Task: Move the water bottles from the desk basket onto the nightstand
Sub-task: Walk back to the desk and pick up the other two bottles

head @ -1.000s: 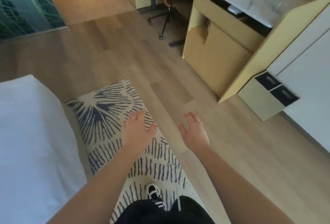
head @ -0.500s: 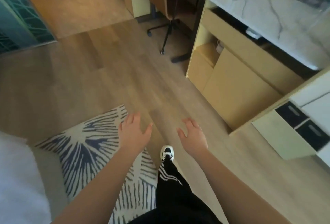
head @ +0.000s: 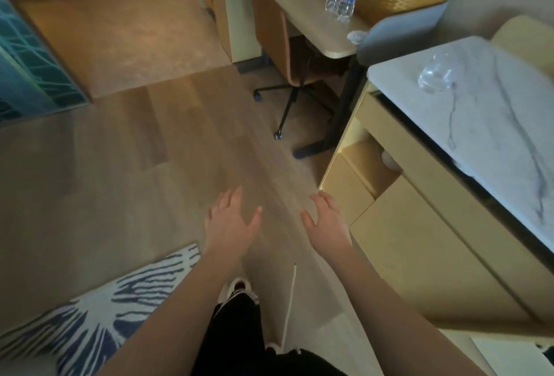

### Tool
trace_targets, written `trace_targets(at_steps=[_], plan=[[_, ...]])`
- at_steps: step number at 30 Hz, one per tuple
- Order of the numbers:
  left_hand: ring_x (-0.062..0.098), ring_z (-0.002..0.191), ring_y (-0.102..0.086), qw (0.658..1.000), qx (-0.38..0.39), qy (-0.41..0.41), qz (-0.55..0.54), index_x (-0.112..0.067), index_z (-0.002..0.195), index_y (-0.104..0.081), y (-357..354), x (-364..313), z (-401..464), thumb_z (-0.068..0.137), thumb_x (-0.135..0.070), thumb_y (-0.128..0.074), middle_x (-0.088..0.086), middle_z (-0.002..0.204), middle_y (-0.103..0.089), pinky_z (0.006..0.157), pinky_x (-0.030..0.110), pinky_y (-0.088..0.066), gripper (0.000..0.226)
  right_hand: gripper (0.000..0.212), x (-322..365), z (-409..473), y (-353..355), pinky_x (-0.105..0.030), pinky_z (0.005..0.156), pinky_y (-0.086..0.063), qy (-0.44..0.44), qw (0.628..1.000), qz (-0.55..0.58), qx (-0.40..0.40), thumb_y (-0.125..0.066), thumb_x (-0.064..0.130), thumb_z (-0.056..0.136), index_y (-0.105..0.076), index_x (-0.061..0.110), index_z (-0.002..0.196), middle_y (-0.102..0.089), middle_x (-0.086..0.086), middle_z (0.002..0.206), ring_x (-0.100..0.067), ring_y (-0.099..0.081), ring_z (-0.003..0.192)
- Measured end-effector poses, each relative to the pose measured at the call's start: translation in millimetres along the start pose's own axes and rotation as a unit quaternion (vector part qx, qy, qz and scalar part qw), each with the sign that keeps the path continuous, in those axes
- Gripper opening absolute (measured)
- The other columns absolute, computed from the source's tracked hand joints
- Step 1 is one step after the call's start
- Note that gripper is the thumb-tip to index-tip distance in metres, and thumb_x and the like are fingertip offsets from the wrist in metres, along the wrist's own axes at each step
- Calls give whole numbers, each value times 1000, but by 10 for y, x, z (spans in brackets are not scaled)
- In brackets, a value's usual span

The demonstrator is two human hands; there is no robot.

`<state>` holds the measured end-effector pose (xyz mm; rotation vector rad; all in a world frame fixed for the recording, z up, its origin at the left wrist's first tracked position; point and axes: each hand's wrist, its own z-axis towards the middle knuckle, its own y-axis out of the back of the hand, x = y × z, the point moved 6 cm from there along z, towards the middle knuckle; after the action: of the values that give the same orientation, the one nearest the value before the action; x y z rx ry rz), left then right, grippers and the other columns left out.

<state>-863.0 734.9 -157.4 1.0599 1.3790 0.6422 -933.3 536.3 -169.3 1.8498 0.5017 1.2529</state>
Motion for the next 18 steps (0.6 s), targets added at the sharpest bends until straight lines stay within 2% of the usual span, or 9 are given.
trace_targets(at_steps=[6, 10, 14, 18], plan=[[24, 142, -30, 1000, -14, -8, -15, -15, 148, -33, -34, -136, 1569, 93, -48, -50, 7, 152, -38, 114, 43, -19, 66, 51, 112, 1484, -37, -35, 109, -31, -14, 1000, 7, -12, -46, 43, 95, -41, 21, 142, -31, -1, 154, -21, -35, 138], [24, 142, -30, 1000, 7, -21, -4, -17, 150, -30, -14, -239, 2824, 94, -51, -47, 6, 155, -34, 116, 43, -19, 68, 52, 316, 2695, 83, -34, 111, -30, -30, 999, -2, -41, -48, 43, 95, -40, 22, 142, -33, -1, 153, -19, -33, 139], [24, 141, -31, 997, 14, -76, -2, -19, 148, -33, 152, -578, 3969, 93, -51, -47, 5, 152, -38, 113, 48, -24, 65, 52, 580, 3768, 401, -35, 113, -27, -55, 997, 11, -54, -50, 40, 96, -41, 20, 143, -31, -1, 155, -19, -28, 142], [23, 142, -29, 993, 11, -118, -3, -21, 149, -32, 327, -1023, 4948, 93, -54, -46, 4, 153, -37, 116, 49, -21, 66, 53, 729, 4523, 739, -37, 113, -32, -93, 991, 34, -85, -51, 40, 95, -40, 21, 143, -28, 0, 155, -20, -31, 141]])
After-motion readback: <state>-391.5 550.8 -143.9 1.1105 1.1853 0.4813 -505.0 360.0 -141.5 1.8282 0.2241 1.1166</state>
